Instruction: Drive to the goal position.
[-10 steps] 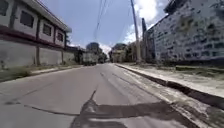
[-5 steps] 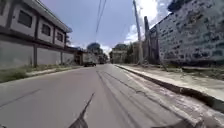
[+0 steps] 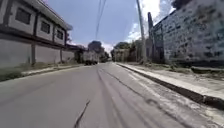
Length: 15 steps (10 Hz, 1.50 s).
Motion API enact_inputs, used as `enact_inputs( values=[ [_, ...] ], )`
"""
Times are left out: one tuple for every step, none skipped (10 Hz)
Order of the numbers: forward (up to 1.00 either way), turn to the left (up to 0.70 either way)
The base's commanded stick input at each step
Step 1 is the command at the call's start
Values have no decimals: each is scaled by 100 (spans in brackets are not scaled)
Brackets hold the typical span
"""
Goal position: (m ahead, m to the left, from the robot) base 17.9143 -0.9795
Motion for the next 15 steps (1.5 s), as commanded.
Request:
enact_inputs(
  values=[
    [100, 0],
    [100, -6],
    [100, -19],
    [100, -36],
    [100, -40],
    [100, -6],
    [100, 0],
    [100, 0],
    [100, 0],
    [100, 0],
    [100, 0],
    [100, 0],
    [100, 0],
    [100, 0],
    [100, 0]
  ],
)
